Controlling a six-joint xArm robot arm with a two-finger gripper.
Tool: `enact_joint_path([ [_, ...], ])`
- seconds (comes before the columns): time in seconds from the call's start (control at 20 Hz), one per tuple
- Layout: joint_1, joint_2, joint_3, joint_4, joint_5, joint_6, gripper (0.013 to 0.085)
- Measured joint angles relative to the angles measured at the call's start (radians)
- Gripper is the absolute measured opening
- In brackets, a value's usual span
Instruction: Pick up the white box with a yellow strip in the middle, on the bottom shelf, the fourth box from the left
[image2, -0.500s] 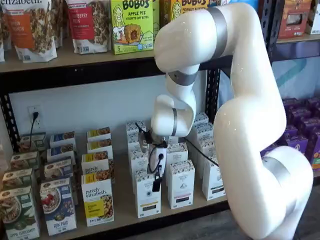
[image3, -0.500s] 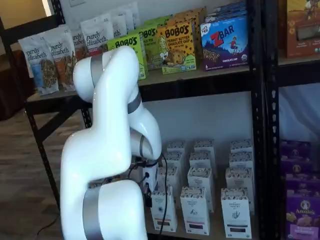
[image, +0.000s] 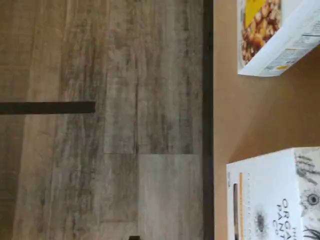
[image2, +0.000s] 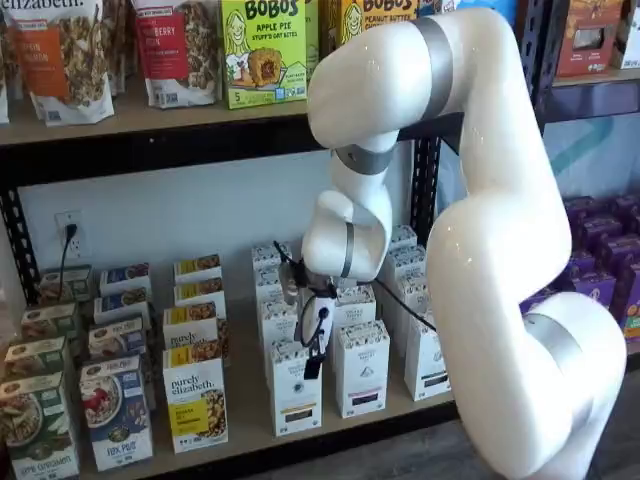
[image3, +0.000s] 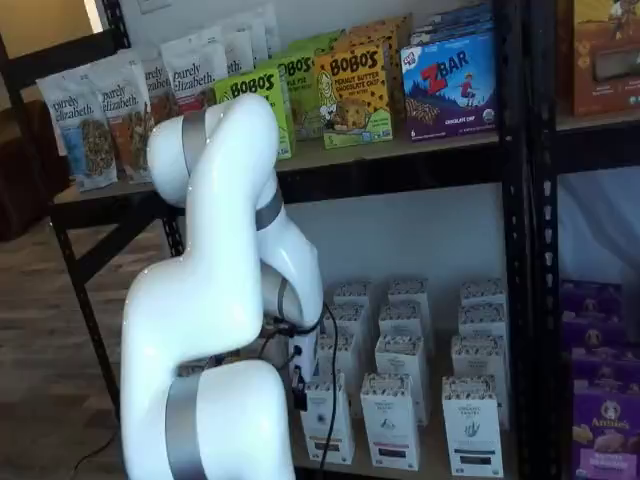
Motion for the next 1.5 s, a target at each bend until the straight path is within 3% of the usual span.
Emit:
enact_joint_path([
  [0.65, 0.004, 0.071, -0.081, 0.182, -0.023, -0.163, 0.0850],
  [1.5, -0.044, 0.210, -0.287, 0.000, 0.045, -0.026, 0.0850],
])
